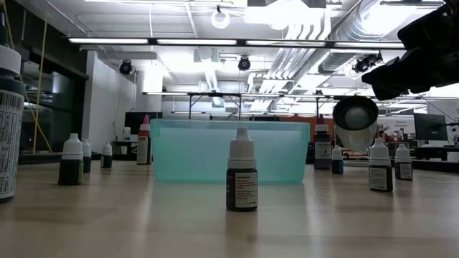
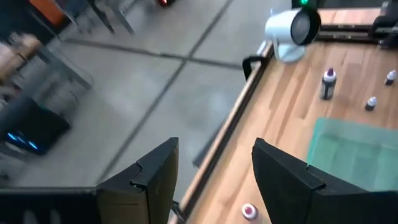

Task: Pick & Place food coloring
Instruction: Put the big pink food coloring bottle into the green bin

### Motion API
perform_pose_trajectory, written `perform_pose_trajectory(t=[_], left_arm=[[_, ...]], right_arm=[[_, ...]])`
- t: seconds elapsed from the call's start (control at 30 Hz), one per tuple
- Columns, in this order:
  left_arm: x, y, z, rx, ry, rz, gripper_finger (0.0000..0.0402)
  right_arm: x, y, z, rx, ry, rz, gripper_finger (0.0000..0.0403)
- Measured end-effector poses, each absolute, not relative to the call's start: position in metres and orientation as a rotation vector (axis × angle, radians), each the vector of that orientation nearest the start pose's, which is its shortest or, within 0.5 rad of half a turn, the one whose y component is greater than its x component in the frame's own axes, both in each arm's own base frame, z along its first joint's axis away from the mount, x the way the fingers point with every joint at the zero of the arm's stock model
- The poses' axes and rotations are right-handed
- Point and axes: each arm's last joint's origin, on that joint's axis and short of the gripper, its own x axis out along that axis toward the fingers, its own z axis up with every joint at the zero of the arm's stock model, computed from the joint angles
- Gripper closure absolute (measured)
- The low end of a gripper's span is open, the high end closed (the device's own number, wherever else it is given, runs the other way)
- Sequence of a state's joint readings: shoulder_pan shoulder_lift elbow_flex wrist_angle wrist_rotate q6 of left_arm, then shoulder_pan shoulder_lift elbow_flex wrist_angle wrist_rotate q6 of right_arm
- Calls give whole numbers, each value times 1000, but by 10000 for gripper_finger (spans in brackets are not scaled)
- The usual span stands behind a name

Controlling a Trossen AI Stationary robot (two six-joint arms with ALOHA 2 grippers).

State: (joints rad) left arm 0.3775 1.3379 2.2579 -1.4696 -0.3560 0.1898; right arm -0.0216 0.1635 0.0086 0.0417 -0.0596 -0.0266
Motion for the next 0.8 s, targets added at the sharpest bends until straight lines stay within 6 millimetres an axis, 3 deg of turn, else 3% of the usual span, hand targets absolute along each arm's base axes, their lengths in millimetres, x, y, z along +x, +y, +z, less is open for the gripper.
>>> perform_pose_trajectory(t=[0.4, 0.6, 0.8], left_arm=[[183, 161, 484, -217, 929, 620, 207], [205, 188, 442, -394, 1071, 722, 207], [213, 194, 392, -615, 1210, 818, 207]], right_arm=[[107, -1, 157, -22, 112, 39, 402], [107, -1, 157, -22, 112, 39, 402], [107, -1, 157, -22, 112, 39, 402]])
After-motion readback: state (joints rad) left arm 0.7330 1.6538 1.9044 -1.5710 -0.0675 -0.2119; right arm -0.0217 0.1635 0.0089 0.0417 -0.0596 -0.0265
